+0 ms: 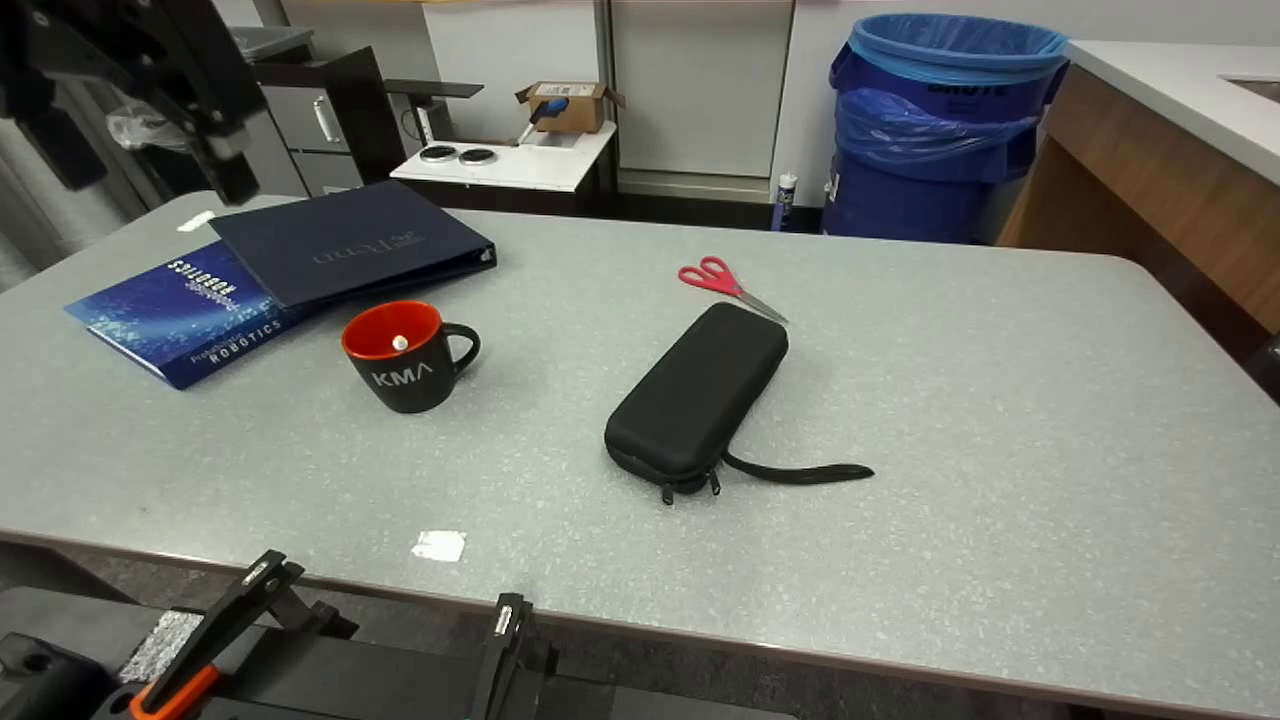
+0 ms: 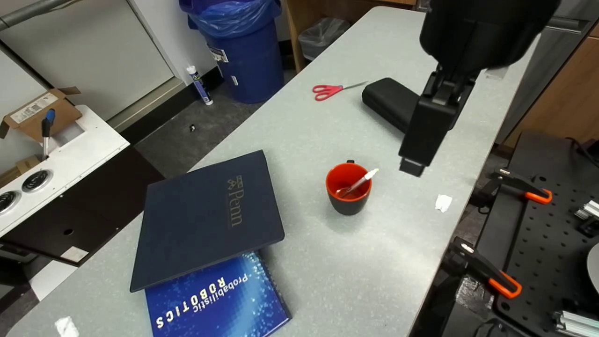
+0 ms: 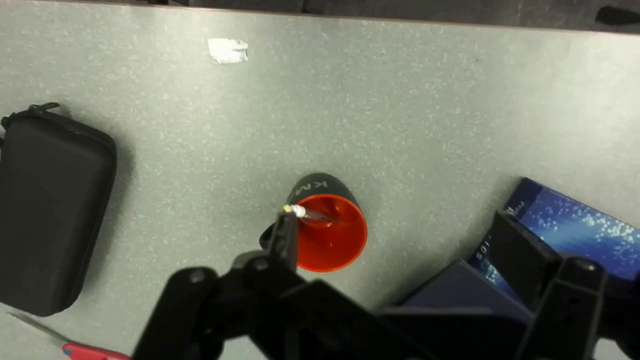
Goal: Remove the pen from the mug and put it on the table
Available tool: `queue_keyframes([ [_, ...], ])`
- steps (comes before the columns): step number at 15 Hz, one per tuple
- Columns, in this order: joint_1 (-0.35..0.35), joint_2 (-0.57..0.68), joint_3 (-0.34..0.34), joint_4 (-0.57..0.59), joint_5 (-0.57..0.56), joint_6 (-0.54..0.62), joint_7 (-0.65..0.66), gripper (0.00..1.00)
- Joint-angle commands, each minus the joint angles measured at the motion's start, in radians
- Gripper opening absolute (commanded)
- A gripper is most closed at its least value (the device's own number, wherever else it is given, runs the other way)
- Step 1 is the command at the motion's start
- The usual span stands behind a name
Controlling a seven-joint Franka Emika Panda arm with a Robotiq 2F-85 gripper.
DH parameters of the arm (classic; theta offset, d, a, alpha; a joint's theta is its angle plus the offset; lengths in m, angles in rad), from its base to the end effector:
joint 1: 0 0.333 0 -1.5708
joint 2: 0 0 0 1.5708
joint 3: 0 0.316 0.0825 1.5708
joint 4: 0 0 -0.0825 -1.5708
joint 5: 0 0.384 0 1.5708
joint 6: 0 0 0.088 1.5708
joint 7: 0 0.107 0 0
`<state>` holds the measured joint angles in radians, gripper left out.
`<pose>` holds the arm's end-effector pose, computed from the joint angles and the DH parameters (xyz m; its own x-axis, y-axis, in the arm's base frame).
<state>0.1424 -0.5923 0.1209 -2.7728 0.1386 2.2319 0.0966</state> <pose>0.3357 0.0912 0.3853 0.9970 0.0642 0.0441 0.0665 -0.9965 -0.0506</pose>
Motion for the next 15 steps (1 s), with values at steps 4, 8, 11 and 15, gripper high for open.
queue_keyframes([
  [4,-0.020,0.062,-0.030,-0.006,-0.023,0.000,-0.036,1.00],
  [8,-0.019,0.065,-0.029,-0.004,-0.023,0.000,-0.036,1.00],
  [11,-0.032,0.078,-0.020,-0.004,-0.057,0.015,-0.042,1.00],
  [15,-0.102,0.157,-0.015,0.012,-0.184,0.044,-0.013,1.00],
])
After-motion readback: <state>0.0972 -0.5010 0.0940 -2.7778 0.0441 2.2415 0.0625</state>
